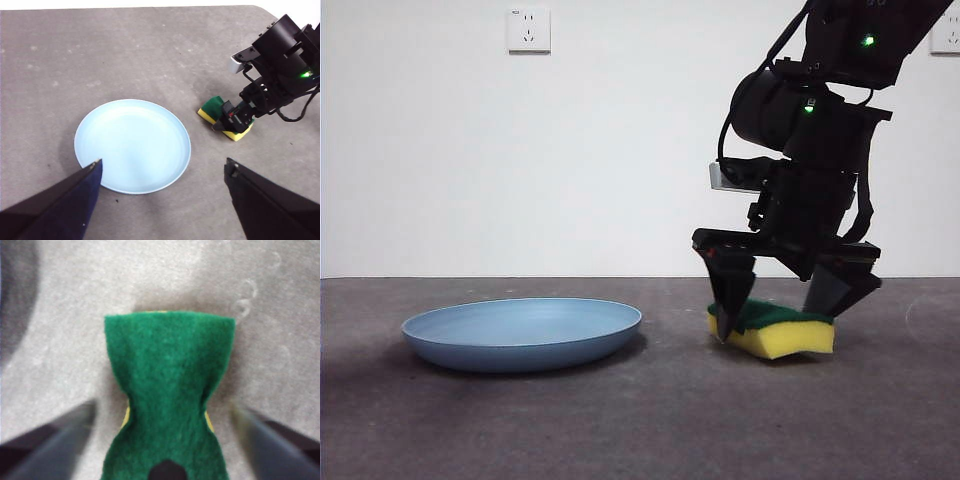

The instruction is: Pick up the plate,pick up the cloth,clean the plate with the cloth

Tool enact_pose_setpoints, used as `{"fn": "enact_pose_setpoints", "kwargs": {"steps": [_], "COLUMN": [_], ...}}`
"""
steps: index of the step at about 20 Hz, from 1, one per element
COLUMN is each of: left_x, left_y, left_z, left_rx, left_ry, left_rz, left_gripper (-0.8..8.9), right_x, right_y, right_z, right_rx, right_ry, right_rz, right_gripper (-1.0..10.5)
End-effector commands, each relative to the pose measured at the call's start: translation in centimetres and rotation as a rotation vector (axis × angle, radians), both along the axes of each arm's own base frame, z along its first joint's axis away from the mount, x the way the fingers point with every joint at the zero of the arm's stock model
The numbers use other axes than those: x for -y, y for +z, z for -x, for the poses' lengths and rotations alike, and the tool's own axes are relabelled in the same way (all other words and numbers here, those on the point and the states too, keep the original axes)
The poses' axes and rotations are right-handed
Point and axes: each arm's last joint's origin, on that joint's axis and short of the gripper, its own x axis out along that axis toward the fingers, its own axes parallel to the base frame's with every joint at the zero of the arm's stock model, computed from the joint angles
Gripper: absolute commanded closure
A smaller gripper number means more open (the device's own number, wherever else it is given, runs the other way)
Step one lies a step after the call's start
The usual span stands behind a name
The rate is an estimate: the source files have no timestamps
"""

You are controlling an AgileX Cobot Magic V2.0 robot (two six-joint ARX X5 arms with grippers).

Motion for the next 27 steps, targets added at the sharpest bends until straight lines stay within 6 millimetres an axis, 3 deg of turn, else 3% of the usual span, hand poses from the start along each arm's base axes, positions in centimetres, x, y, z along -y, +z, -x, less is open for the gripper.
{"fn": "enact_pose_setpoints", "kwargs": {"steps": [1, 5, 6, 9, 10, 11, 12, 16, 19, 23, 27], "left_x": [0.0, -0.1, -0.1, 0.2, 0.4, 0.7, 0.9, 1.7, 1.8, 1.7, 1.4], "left_y": [-0.2, -0.2, -0.2, -0.3, -0.3, -0.3, -0.4, -0.6, -0.4, -1.1, -3.9], "left_z": [0.0, -0.1, -0.2, -0.9, -1.1, -1.4, -1.7, -2.8, -2.9, -2.9, -2.9], "left_rx": [-0.005, 0.010, 0.018, 0.029, 0.032, 0.036, 0.030, 0.066, 0.103, 0.132, 0.138], "left_ry": [0.009, 0.062, 0.089, 0.129, 0.127, 0.119, 0.119, 0.106, 0.084, 0.075, 0.055], "left_rz": [-0.004, -0.025, -0.035, -0.059, -0.066, -0.081, -0.088, -0.160, -0.194, -0.192, -0.143], "left_gripper": [4.09, 4.09, 4.09, 4.16, 4.84, 6.31, 8.28, 8.22, 8.22, 8.23, 8.23], "right_x": [0.0, 0.3, 0.5, 1.1, 1.3, 1.5, 1.7, 2.2, 2.4, 3.3, 4.4], "right_y": [0.9, 3.9, 5.1, 8.4, 9.6, 10.6, 11.7, 15.1, 16.2, 15.2, 12.8], "right_z": [0.1, 0.8, 1.2, 3.1, 3.8, 4.6, 5.3, 7.9, 9.6, 11.7, 14.4], "right_rx": [0.024, 0.099, 0.120, 0.171, 0.184, 0.198, 0.219, 0.333, 0.422, 0.537, 0.636], "right_ry": [0.009, 0.004, -0.001, 0.008, 0.023, 0.042, 0.057, 0.107, 0.141, 0.155, 0.112], "right_rz": [-0.010, -0.053, -0.068, -0.106, -0.134, -0.169, -0.198, -0.253, -0.293, -0.357, -0.354], "right_gripper": [2.6, 2.6, 3.1, 7.0, 8.6, 9.7, 9.6, 9.6, 9.6, 9.6, 9.6]}}
